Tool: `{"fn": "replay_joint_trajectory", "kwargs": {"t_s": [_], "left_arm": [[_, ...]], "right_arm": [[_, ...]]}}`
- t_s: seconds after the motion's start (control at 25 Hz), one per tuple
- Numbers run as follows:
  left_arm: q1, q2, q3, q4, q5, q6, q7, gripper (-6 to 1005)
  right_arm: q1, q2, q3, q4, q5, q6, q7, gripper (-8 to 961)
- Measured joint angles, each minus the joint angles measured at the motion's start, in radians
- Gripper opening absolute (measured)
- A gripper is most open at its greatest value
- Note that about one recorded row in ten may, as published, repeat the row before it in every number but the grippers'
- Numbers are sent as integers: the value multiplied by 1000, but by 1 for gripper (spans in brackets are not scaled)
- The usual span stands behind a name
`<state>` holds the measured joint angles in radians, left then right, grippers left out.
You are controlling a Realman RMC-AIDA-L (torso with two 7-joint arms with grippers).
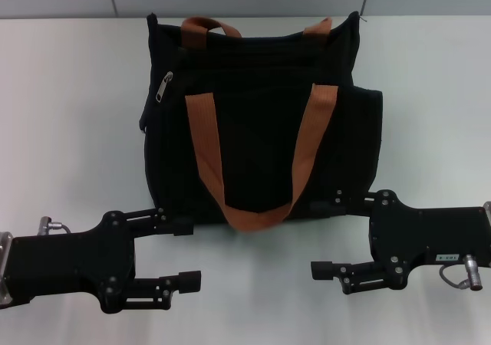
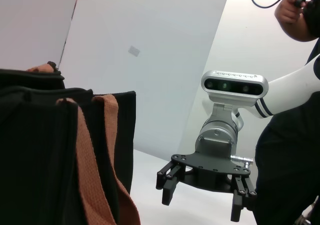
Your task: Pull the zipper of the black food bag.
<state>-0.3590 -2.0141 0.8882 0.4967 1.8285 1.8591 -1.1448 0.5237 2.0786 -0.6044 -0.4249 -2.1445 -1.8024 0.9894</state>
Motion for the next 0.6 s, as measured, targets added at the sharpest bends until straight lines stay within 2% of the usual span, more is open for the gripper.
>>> {"fn": "replay_joint_trajectory", "kwargs": {"t_s": [0.6], "left_arm": [[0, 0, 0, 3, 2, 0, 2, 773]], "right_arm": [[6, 1, 0, 0, 0, 0, 0, 818]]}}
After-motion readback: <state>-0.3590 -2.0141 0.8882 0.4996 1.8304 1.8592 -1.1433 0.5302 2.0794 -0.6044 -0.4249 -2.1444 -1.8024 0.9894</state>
